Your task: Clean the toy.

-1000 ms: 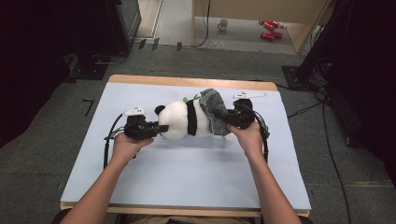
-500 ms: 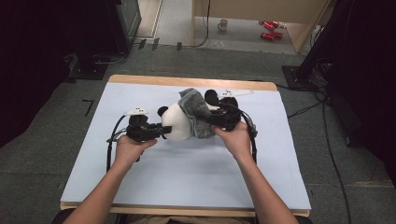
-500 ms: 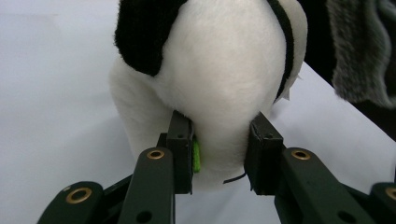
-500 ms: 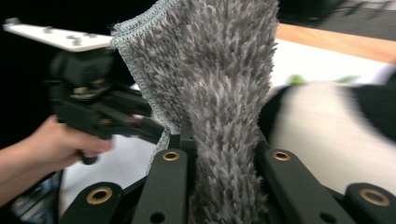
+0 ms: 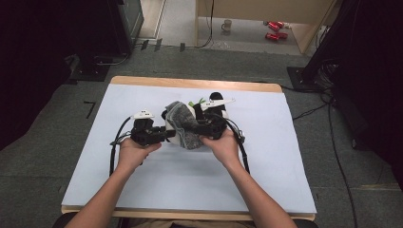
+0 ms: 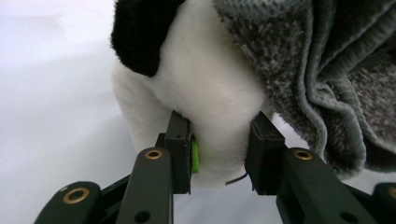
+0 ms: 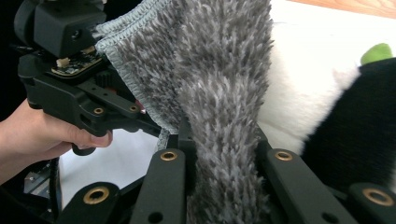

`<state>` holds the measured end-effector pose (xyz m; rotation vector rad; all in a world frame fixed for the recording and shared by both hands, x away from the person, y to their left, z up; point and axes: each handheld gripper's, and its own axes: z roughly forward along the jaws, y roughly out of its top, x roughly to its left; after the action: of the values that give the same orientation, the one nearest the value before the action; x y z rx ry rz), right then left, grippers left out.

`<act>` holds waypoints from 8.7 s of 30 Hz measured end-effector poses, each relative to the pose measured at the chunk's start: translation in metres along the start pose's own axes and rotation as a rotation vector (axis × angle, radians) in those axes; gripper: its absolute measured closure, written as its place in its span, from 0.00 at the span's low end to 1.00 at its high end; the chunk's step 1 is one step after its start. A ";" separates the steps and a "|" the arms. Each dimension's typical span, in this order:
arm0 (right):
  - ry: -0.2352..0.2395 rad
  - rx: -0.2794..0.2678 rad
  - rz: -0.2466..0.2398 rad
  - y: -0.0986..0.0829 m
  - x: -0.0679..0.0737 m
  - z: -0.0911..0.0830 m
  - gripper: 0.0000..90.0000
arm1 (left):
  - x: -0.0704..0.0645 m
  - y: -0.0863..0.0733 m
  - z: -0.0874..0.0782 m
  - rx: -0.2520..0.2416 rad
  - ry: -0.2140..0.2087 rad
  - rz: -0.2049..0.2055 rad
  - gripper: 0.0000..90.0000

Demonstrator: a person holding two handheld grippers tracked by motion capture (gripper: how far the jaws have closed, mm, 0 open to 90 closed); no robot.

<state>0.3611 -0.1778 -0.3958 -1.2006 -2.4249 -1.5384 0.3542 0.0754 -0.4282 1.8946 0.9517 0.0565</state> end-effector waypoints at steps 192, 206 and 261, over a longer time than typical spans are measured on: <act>-0.046 0.053 -0.018 -0.004 -0.002 0.002 0.84 | 0.017 -0.008 0.014 0.075 -0.106 -0.075 0.78; -0.100 0.051 0.040 -0.005 -0.033 -0.020 0.85 | 0.029 -0.008 0.014 0.088 -0.094 -0.113 0.78; -0.046 0.080 -0.028 -0.010 0.002 0.013 0.84 | 0.009 0.001 0.016 0.081 -0.010 -0.026 0.77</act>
<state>0.3579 -0.1684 -0.4094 -1.2065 -2.5167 -1.4204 0.3671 0.0689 -0.4390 1.9541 0.9846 -0.0075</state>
